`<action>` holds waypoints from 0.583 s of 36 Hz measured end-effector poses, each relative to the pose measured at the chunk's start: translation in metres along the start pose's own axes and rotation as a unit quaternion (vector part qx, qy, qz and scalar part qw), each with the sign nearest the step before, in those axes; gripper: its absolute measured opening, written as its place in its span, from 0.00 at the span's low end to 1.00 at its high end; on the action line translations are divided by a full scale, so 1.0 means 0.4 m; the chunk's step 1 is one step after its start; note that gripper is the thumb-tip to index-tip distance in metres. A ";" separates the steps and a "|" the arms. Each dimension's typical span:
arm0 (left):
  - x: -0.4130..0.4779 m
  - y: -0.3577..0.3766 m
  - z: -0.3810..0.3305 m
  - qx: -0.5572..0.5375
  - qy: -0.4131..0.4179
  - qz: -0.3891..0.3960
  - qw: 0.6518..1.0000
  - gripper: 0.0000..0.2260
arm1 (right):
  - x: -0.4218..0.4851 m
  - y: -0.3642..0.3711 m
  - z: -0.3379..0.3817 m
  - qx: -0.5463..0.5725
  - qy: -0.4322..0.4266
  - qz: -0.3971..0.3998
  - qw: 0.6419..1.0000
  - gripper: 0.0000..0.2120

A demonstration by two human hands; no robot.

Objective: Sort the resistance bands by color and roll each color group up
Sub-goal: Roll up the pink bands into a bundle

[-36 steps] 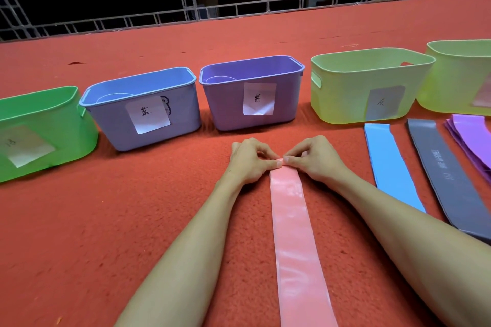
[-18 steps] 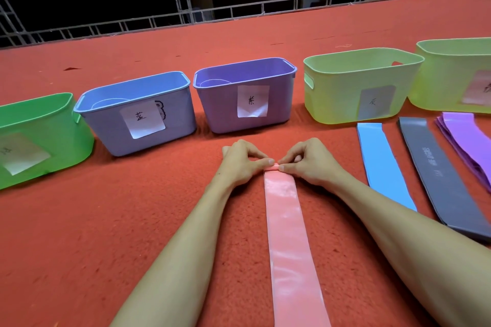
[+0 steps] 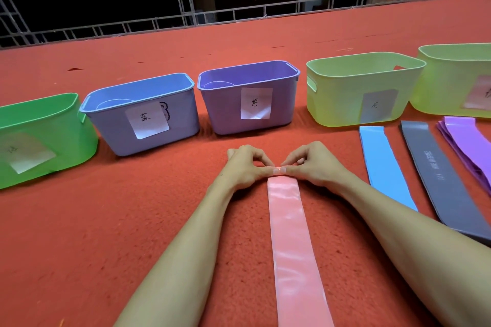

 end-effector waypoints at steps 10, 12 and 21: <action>-0.001 -0.005 0.002 -0.023 0.019 0.014 0.999 0.07 | -0.014 0.003 0.007 0.030 -0.003 0.011 0.999 0.08; 0.002 -0.004 0.006 -0.039 0.014 0.016 0.999 0.06 | -0.016 0.002 0.006 0.028 -0.012 0.014 0.999 0.10; 0.008 -0.008 0.008 -0.022 0.034 0.008 0.999 0.03 | -0.023 0.001 -0.002 0.029 -0.011 0.020 0.999 0.08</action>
Point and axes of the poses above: each hand's wrist, its own x-axis towards the middle knuckle, its own y-axis out of the palm, z = x × y, the point moved 3 cm from there along x, towards the middle knuckle, and after that the axes turned 12 degrees about -z, right-handed, at the moved point
